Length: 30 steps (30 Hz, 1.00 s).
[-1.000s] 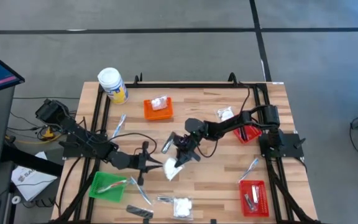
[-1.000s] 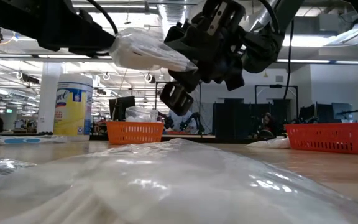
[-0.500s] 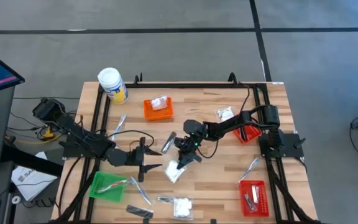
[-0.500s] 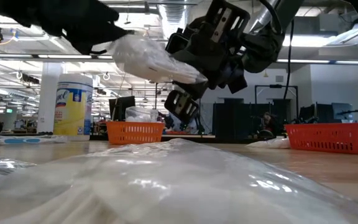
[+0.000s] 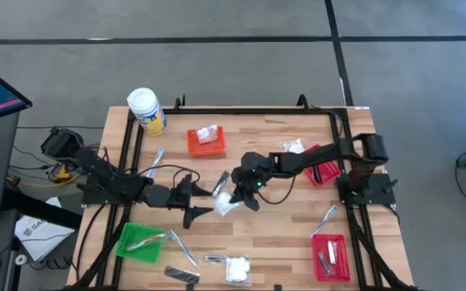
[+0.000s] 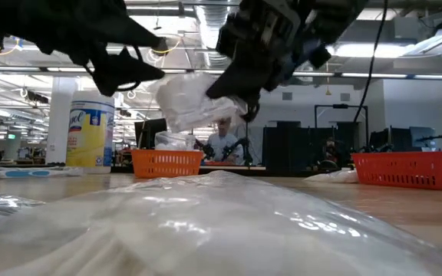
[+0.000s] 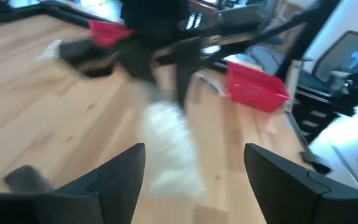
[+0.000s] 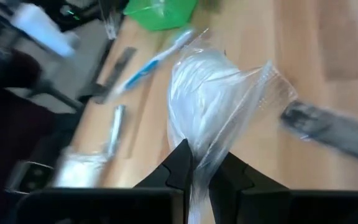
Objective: Pick & Place Travel size toiletries
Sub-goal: Put the white cotton pack into the orange basket
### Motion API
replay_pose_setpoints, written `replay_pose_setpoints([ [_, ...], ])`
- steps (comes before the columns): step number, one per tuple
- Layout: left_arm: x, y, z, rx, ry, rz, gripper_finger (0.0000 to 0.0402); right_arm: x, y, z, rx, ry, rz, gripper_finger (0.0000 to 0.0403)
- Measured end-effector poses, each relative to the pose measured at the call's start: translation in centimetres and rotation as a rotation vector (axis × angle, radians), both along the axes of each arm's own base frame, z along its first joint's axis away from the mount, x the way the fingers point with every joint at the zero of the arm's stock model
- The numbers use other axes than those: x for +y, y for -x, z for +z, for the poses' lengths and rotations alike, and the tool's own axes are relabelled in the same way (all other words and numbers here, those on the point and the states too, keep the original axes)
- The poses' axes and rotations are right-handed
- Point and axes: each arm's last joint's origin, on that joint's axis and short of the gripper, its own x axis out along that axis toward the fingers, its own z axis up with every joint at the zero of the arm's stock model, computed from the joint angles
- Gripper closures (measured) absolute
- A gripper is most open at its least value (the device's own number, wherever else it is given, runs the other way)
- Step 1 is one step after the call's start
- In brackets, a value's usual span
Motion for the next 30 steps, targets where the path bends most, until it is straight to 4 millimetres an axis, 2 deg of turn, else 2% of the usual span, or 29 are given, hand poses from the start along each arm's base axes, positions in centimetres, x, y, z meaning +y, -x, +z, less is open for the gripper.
replay_pose_setpoints([
  [7,1.0,0.0,-0.4,-0.003,-0.006,0.036,0.0131,4.0,-0.1,2.3,0.047,0.234,0.064,0.0367],
  [10,1.0,0.0,-0.4,-0.006,-0.023,0.031,0.0131,5.3,-1.0,2.7,0.062,0.301,0.058,0.0367],
  [12,0.8,-0.1,-0.1,-0.025,-0.014,0.001,0.0131,5.7,-0.8,2.4,0.125,0.341,0.057,0.0367],
  [14,0.7,-0.1,-0.1,-0.033,-0.017,-0.036,0.0131,6.0,-1.9,2.9,0.085,0.350,0.044,0.0367],
  [15,0.6,-0.1,0.1,-0.047,-0.013,-0.056,0.0131,6.0,-1.8,2.8,0.113,0.362,0.042,0.0367],
  [18,0.5,-0.2,0.2,-0.063,-0.012,-0.084,0.0131,6.4,-2.7,2.2,0.132,0.372,0.046,0.0367],
  [20,0.5,-0.4,0.0,-0.062,-0.023,-0.088,0.0131,6.3,-2.8,1.6,0.192,0.383,0.057,0.0367],
  [27,1.0,-1.3,-1.2,-0.025,0.012,-0.103,0.0131,6.5,-4.1,0.6,0.243,0.394,0.067,0.0367],
  [30,1.4,-1.7,-1.8,0.001,0.031,-0.104,0.0131,6.5,-4.2,1.0,0.231,0.393,0.067,0.0367],
])
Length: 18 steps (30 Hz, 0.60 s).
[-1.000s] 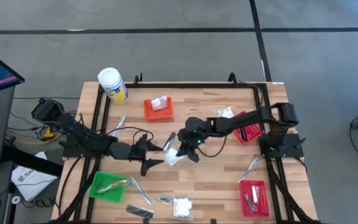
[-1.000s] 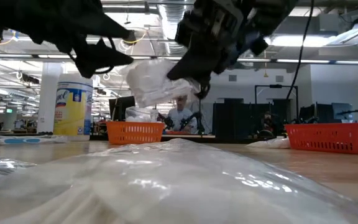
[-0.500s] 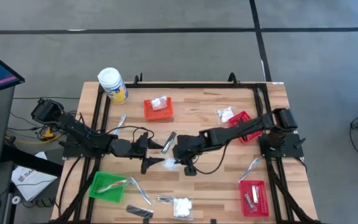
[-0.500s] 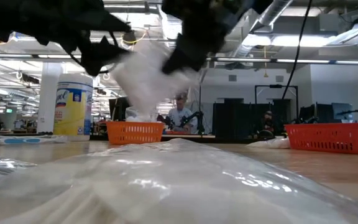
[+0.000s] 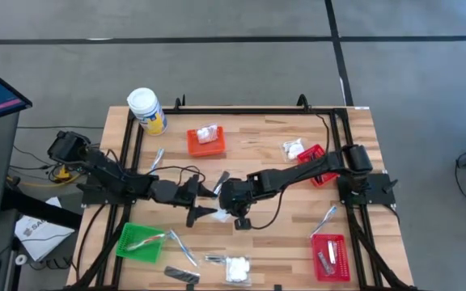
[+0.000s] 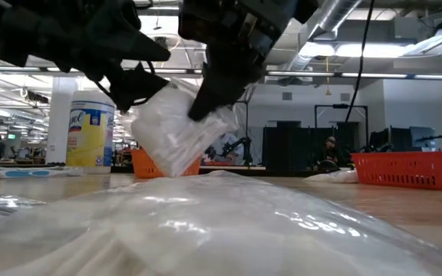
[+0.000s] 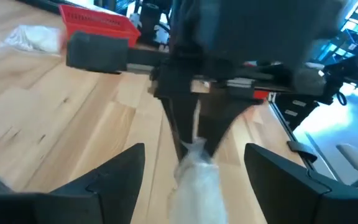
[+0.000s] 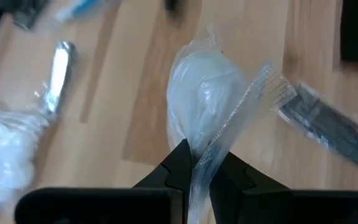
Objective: Pick & Place Travel size toiletries
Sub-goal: Put the white cotton pack into the orange basket
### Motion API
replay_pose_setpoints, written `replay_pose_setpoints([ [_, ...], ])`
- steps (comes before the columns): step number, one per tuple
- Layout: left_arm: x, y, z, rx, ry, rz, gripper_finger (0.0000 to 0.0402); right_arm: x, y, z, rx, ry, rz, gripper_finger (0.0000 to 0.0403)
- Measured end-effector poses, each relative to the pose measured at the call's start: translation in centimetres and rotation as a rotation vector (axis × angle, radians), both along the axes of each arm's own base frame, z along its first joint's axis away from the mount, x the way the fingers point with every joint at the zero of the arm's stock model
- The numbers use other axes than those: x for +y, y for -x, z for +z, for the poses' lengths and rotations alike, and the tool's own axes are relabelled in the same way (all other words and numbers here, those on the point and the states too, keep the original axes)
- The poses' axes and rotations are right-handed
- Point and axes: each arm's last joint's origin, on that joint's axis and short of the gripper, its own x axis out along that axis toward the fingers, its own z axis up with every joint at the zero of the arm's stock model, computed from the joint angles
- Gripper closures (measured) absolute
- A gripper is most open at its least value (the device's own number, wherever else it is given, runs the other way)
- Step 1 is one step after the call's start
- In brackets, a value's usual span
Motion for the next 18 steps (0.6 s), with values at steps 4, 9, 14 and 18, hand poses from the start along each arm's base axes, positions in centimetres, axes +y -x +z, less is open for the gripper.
replay_pose_setpoints([
  [4,0.2,-0.6,-0.4,-0.009,0.021,-0.032,0.0132,0.0,0.1,-0.1,0.008,0.001,0.001,0.0367],
  [9,0.3,-1.2,-0.8,-0.011,0.056,-0.067,0.0132,0.0,0.1,-0.1,0.008,0.001,0.001,0.0367],
  [14,0.4,-1.5,-1.5,0.020,0.064,-0.064,0.0132,0.0,0.1,-0.1,0.009,0.001,0.001,0.0367],
  [18,0.3,-1.6,-1.3,0.012,0.068,-0.064,0.0142,0.0,0.1,-0.1,0.011,-0.001,-0.003,0.0367],
])
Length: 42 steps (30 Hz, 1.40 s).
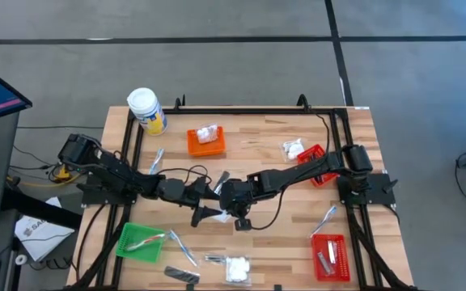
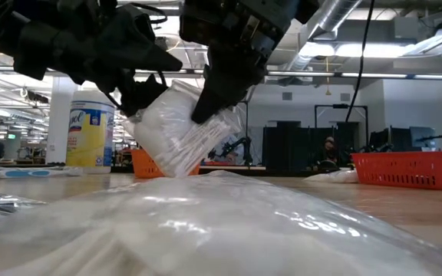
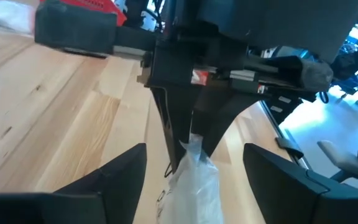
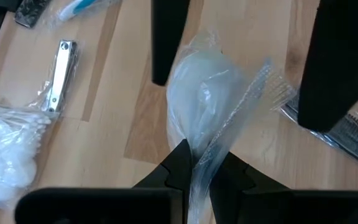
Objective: Pick & Place Travel size toiletries
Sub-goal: Put the white cotton pack into the orange basket
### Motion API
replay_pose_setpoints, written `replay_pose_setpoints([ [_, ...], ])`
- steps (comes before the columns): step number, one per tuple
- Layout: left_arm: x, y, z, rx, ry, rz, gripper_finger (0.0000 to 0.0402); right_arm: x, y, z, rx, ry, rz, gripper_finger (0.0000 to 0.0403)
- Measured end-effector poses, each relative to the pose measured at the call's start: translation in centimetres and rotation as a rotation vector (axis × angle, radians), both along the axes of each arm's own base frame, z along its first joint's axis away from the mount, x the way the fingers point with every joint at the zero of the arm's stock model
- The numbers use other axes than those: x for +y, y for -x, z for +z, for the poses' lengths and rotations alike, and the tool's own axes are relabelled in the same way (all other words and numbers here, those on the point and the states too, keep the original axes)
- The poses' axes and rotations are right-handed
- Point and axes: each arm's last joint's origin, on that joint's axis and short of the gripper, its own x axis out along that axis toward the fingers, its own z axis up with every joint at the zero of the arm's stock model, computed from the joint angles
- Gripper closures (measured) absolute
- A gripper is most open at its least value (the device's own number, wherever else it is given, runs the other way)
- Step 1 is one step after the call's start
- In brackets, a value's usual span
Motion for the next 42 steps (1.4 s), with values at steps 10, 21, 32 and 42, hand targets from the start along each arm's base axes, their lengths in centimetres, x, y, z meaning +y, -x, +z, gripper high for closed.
replay_pose_setpoints([
  [10,0.0,0.0,0.0,0.006,0.004,-0.014,0.0270,0.0,0.0,0.0,0.001,-0.001,-0.002,0.0367],
  [21,-0.1,0.1,-0.1,0.017,-0.002,-0.054,0.0399,0.8,0.3,-0.1,0.017,0.007,0.024,0.0335],
  [32,0.0,1.1,1.3,0.041,-0.055,-0.084,0.0401,2.8,1.7,0.7,0.046,0.036,0.121,0.0177],
  [42,2.7,4.7,3.1,-0.079,-0.268,0.202,0.0401,2.9,2.1,3.3,-0.057,0.034,0.152,0.0138],
])
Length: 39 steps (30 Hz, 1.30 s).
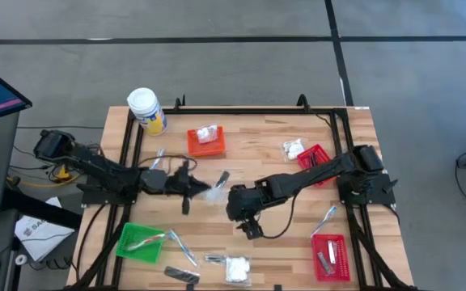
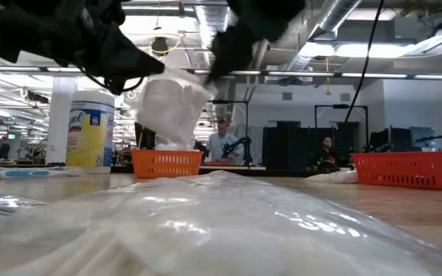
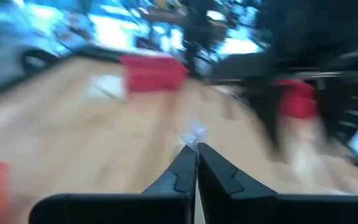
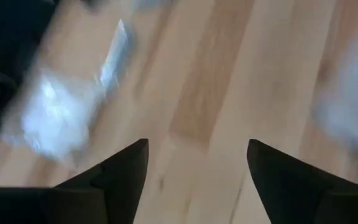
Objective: Pick & Place Travel size toiletries
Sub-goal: Put the white cotton pack into the orange basket
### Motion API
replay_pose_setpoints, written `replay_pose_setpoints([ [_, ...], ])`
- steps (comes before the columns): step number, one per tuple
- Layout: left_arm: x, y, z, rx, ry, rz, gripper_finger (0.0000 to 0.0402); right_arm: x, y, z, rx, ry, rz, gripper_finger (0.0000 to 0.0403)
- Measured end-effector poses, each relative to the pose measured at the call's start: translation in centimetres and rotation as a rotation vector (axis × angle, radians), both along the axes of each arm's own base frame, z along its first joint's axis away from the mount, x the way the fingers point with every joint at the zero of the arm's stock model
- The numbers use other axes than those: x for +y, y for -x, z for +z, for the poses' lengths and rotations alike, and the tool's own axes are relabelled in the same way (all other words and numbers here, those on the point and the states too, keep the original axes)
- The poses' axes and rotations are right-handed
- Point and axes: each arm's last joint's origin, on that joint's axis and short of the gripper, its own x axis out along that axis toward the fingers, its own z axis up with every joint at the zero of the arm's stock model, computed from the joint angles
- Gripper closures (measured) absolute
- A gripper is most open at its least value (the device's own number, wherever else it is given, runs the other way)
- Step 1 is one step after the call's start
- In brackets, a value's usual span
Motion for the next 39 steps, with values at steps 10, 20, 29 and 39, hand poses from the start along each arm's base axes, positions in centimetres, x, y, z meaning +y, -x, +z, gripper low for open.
replay_pose_setpoints([
  [10,4.1,2.5,0.4,-0.207,-0.087,0.209,0.0401,-1.2,2.1,4.5,-0.402,-0.055,0.031,0.0137],
  [20,9.1,4.7,0.1,-0.358,-0.107,0.371,0.0401,-6.1,9.0,7.3,-1.041,-0.183,-0.084,0.0137],
  [29,10.7,5.1,0.3,-0.408,-0.094,0.304,0.0401,-8.0,11.7,11.9,-1.252,-0.290,0.216,0.0137],
  [39,12.3,3.4,-2.3,-0.387,-0.072,0.338,0.0401,-7.6,11.7,11.4,-1.243,-0.300,0.309,0.0137],
])
